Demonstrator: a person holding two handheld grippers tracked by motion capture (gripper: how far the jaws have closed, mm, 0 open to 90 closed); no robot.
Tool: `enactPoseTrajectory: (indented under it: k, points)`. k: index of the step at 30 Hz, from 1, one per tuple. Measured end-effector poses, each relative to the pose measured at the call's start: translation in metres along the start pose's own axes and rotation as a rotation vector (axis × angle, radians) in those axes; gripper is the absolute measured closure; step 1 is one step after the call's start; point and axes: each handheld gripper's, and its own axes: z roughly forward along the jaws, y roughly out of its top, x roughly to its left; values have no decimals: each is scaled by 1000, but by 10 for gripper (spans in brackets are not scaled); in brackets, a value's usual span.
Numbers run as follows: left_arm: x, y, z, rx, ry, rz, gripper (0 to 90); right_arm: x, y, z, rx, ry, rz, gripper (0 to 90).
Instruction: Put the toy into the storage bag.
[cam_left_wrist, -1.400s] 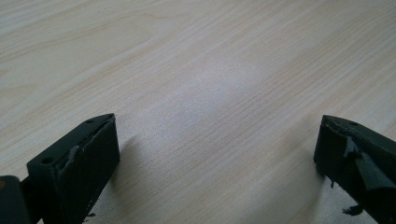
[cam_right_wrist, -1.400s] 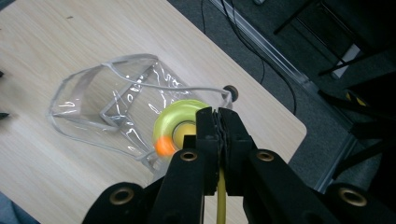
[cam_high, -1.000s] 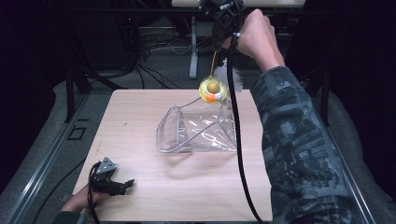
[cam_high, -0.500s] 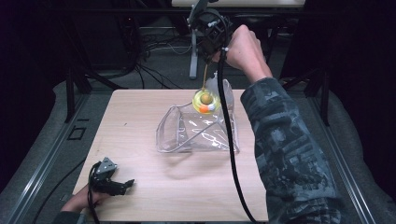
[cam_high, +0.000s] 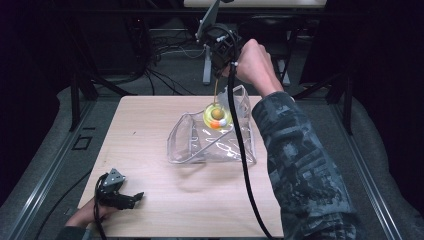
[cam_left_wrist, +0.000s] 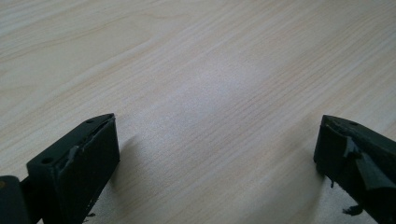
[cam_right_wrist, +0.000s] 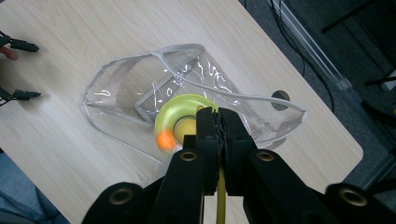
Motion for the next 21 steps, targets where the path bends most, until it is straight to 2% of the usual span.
enactPoseTrajectory:
  k: [6,10,15,21]
  points:
    - [0,0,0,0,-1,0,4,2,-2,15,19,12,-7,876]
    - [0,0,0,0,-1,1,4,2,-5,26,29,25,11,877]
    - [0,0,0,0,-1,0,4,0,-10,38,51,31,11,876]
    - [0,0,0,0,-1,1,4,1,-14,48,70,39,11,876]
